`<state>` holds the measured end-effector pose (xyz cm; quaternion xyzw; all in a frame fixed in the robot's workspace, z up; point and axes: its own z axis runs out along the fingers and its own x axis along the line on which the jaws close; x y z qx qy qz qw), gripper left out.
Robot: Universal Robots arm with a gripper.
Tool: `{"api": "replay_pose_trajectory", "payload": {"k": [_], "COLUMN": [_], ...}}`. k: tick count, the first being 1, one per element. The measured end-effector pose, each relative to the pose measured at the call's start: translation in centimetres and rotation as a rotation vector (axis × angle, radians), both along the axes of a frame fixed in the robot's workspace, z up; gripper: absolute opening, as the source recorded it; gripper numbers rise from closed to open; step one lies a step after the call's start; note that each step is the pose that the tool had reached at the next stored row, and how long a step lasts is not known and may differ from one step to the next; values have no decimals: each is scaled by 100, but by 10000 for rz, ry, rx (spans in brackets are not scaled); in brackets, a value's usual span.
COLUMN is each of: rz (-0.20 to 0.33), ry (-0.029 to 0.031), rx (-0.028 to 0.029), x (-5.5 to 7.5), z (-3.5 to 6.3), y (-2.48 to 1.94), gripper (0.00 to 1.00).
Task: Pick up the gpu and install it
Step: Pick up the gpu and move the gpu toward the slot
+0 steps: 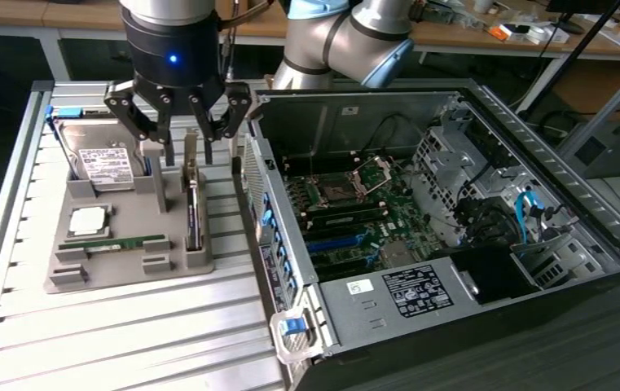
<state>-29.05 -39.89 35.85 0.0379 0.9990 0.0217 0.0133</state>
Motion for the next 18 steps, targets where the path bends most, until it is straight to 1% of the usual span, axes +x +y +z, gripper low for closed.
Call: {"api": "replay_pose_trajectory", "payload": {"k": [18], "rz": [0], "ry": [0], "rx": [0], "x": [0], "z": [-206], "y": [0], "gripper": [48]}}
